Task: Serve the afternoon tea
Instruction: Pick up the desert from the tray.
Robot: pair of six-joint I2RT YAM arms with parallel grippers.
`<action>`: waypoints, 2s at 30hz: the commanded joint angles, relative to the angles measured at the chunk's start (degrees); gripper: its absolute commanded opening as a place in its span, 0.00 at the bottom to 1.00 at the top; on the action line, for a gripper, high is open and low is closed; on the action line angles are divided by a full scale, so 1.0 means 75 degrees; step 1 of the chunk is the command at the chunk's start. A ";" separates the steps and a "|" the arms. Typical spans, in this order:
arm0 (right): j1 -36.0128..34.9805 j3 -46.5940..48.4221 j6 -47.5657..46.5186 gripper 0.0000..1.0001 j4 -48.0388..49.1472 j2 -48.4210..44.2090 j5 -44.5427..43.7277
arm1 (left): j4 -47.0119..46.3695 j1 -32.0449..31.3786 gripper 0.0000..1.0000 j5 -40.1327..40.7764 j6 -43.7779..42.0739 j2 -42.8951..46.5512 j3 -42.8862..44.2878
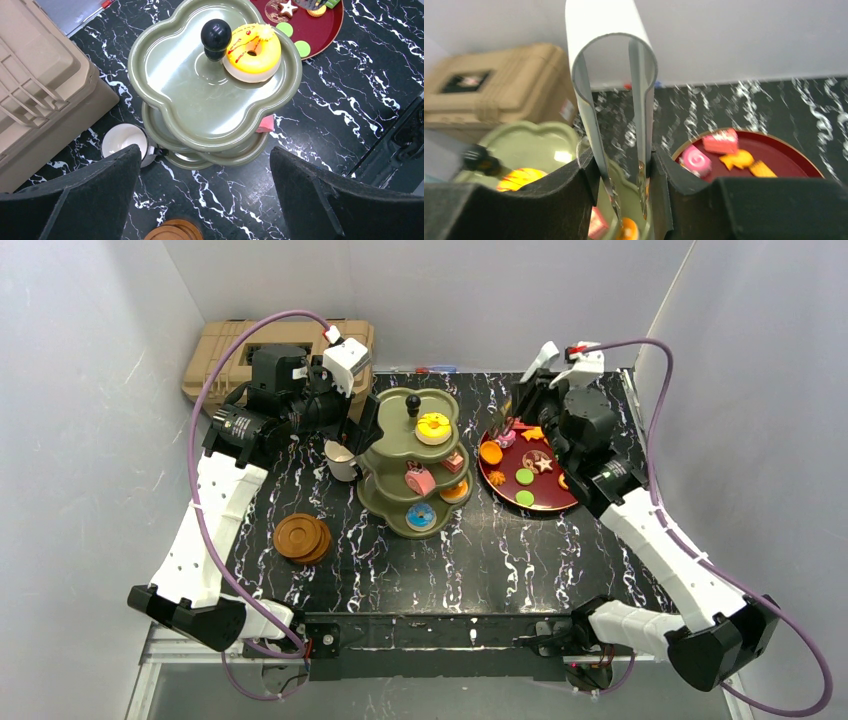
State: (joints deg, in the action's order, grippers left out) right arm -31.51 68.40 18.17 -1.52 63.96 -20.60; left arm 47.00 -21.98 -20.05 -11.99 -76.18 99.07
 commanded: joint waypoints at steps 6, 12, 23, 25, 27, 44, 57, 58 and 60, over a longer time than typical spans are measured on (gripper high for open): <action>0.0646 -0.1601 -0.0440 0.39 0.0788 -0.0087 -0.1413 | 0.0152 -0.0005 0.99 0.0037 -0.0081 0.0296 0.0132; 0.1746 -0.2357 -0.0385 0.38 0.0980 0.0012 -0.2232 | 0.0151 0.0001 0.99 0.0016 -0.0073 0.0285 0.0057; 0.2845 -0.2368 -0.0501 0.48 0.1895 0.1182 -0.2272 | 0.0135 0.0001 0.99 0.0000 -0.0130 0.0267 0.0052; 0.3011 -0.2224 -0.0518 0.49 0.2029 0.1420 -0.2119 | 0.0134 0.0000 0.99 0.0035 -0.0149 0.0267 0.0045; 0.3173 -0.2121 -0.0542 0.49 0.2209 0.1605 -0.1891 | 0.0140 0.0000 0.99 0.0057 -0.0175 0.0253 0.0057; 0.3389 -0.1505 -0.0675 0.48 0.2701 0.2255 -0.0919 | 0.0134 0.0001 0.99 0.0108 -0.0317 0.0197 0.0092; 0.3642 -0.1229 -0.0882 0.53 0.2699 0.2610 -0.0761 | 0.0141 0.0000 0.99 0.0143 -0.0356 0.0170 0.0072; 0.3655 -0.1258 -0.0884 0.54 0.2709 0.2624 -0.0731 | 0.0141 0.0001 0.99 0.0143 -0.0355 0.0173 0.0078; 0.3672 -0.1319 -0.0883 0.55 0.2716 0.2648 -0.0660 | 0.0141 0.0001 0.99 0.0121 -0.0339 0.0173 0.0099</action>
State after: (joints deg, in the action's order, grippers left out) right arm -4.49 56.47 12.45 14.87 83.88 -26.46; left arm 47.18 -21.98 -19.14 -13.98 -76.18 99.07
